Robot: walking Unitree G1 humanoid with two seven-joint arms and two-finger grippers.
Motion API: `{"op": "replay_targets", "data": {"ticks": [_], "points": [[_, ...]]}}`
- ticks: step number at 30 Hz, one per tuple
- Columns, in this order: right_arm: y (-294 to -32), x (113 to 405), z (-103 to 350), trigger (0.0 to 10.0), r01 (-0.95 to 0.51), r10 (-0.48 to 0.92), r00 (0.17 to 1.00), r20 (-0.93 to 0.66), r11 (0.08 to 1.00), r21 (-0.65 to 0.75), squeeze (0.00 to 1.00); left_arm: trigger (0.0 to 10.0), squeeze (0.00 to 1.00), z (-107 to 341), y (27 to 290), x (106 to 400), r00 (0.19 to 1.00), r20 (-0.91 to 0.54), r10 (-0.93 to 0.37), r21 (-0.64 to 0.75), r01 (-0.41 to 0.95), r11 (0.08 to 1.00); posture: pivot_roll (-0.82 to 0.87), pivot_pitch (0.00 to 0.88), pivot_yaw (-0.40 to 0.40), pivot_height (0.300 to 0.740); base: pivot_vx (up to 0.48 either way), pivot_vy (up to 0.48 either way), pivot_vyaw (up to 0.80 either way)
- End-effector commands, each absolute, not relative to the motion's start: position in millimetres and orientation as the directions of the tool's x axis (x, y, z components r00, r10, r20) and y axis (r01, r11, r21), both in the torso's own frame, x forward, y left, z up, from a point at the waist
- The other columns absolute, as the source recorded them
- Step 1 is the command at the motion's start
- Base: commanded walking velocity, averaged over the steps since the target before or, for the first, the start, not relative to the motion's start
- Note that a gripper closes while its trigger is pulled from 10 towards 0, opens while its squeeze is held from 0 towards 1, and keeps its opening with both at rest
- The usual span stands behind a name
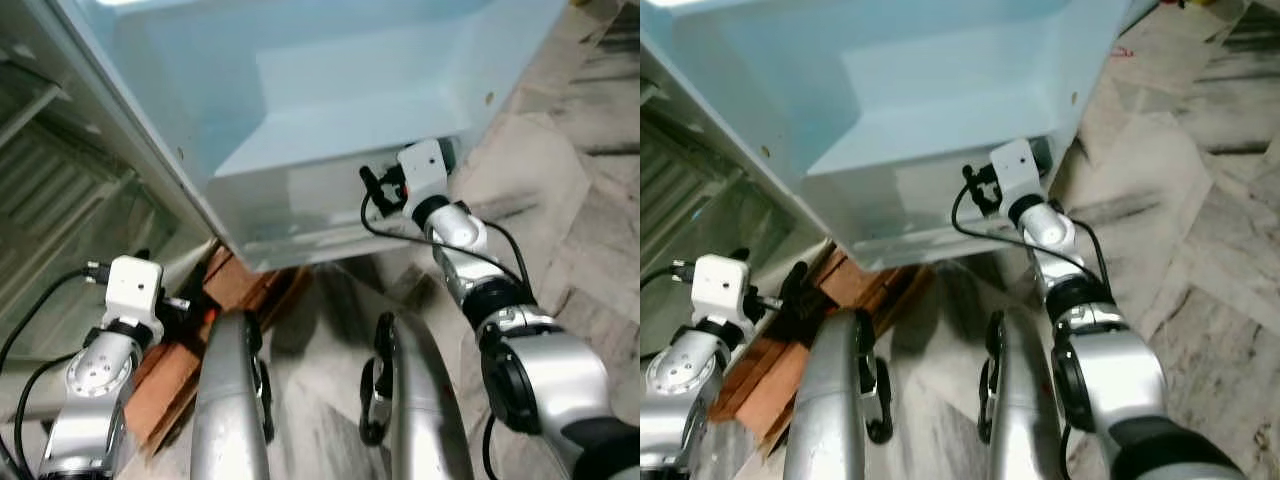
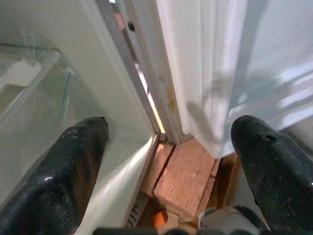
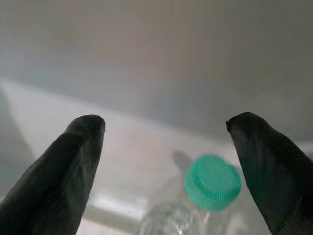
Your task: Restocking fridge
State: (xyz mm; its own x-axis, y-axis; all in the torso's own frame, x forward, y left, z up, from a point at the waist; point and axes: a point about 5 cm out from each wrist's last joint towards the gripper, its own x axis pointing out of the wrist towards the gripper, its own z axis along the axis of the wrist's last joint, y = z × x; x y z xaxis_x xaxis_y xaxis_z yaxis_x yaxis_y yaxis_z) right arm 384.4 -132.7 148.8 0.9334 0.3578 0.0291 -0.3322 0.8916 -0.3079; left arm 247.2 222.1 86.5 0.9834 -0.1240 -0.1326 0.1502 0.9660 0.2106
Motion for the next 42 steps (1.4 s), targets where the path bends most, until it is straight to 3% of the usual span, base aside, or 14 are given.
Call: {"op": "replay_targets", "data": {"ticks": [1, 5, 7, 10, 13, 16, 21, 22, 28, 42], "points": [[-126, 375, 141, 10.0, -0.370, 0.400, 0.915, 0.050, 0.882, -0.290, 0.00, 10.0, 0.00, 76, 225, 242, 0.980, -0.167, -0.110, 0.216, 0.145, 0.966, 0.11, 0.119, 0.036, 0.581, 0.000, 0.000, 0.00], [-121, 346, 113, 10.0, -0.381, 0.403, 0.913, 0.067, 0.899, -0.216, 0.00, 10.0, 0.00, 72, 220, 245, 0.976, -0.164, -0.143, 0.217, 0.177, 0.960, 0.10, 0.100, 0.046, 0.581, 0.000, 0.000, 0.00], [-124, 320, 87, 10.0, -0.316, 0.325, 0.945, 0.046, 0.939, -0.138, 0.00, 10.0, 0.00, 71, 218, 247, 0.976, -0.161, -0.146, 0.218, 0.180, 0.959, 0.09, 0.074, 0.043, 0.581, 0.000, 0.000, 0.00], [-131, 300, 72, 10.0, -0.264, 0.272, 0.961, 0.043, 0.955, -0.136, 0.00, 10.0, 0.00, 73, 215, 251, 0.979, -0.143, -0.142, 0.208, 0.170, 0.963, 0.08, 0.056, 0.024, 0.581, 0.000, 0.000, 0.00], [-146, 281, 61, 10.0, -0.126, 0.130, 0.990, 0.050, 0.988, -0.085, 0.00, 10.0, 0.00, 77, 208, 262, 0.985, -0.105, -0.137, 0.178, 0.154, 0.972, 0.06, 0.023, -0.006, 0.581, 0.000, 0.000, 0.00], [-151, 277, 65, 10.0, -0.052, 0.057, 0.997, 0.054, 0.994, -0.097, 0.00, 10.0, 0.00, 82, 199, 271, 0.987, -0.067, -0.147, 0.161, 0.156, 0.975, 0.04, 0.024, -0.010, 0.581, 0.000, 0.000, 0.00], [-149, 278, 72, 10.0, -0.095, 0.100, 0.993, 0.058, 0.991, -0.097, 0.00, 10.0, 0.00, 83, 193, 276, 0.988, -0.058, -0.142, 0.146, 0.149, 0.978, 0.03, 0.036, -0.007, 0.581, 0.000, 0.000, 0.00], [-152, 283, 84, 10.0, -0.066, 0.077, 0.992, 0.097, 0.992, -0.105, 0.00, 10.0, 0.00, 79, 192, 272, 0.988, -0.065, -0.139, 0.143, 0.147, 0.979, 0.02, 0.065, 0.024, 0.586, 0.000, 0.000, 0.00], [-161, 289, 98, 10.0, 0.024, -0.012, 0.991, 0.135, 0.996, -0.085, 0.00, 10.0, 0.00, 71, 189, 259, 0.980, -0.089, -0.176, 0.143, 0.187, 0.972, 0.03, 0.072, 0.013, 0.611, 0.000, 0.000, 0.00], [-168, 285, 94, 10.0, -0.009, 0.015, 0.998, 0.068, 0.996, -0.087, 0.00, 10.0, 0.00, 69, 183, 249, 0.986, -0.087, -0.146, 0.103, 0.154, 0.983, 0.03, 0.108, -0.010, 0.681, 0.000, 0.000, 0.00]]}}
